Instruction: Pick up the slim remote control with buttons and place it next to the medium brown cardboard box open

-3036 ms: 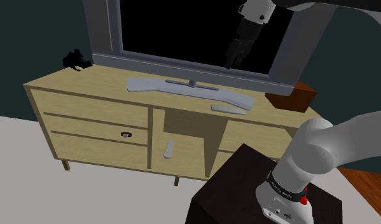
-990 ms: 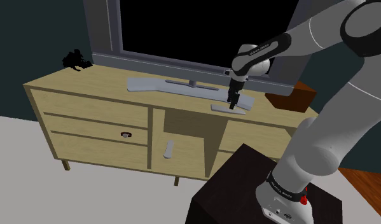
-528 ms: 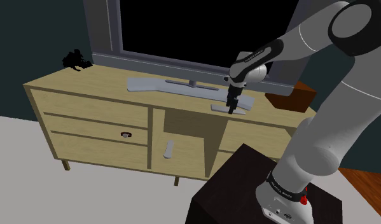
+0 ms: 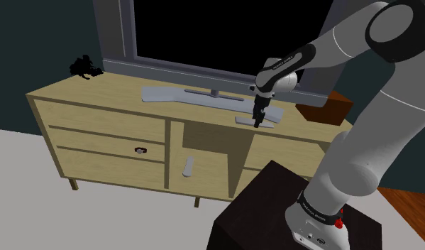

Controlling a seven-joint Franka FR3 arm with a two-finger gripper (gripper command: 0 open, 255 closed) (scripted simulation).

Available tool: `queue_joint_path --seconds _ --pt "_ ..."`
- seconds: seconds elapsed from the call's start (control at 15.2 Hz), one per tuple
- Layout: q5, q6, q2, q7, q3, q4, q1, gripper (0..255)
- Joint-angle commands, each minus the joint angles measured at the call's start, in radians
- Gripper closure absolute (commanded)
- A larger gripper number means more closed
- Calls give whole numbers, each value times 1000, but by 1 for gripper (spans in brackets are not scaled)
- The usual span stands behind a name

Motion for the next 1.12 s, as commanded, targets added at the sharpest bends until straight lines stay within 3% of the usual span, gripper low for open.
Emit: queue_joint_path --seconds 0.0,0.46,1.06 --pt "0 0 0 0 0 0 0 255" --pt "0 0 0 0 0 0 0 255" --pt "-59 -135 -96 48 23 52 -12 255"
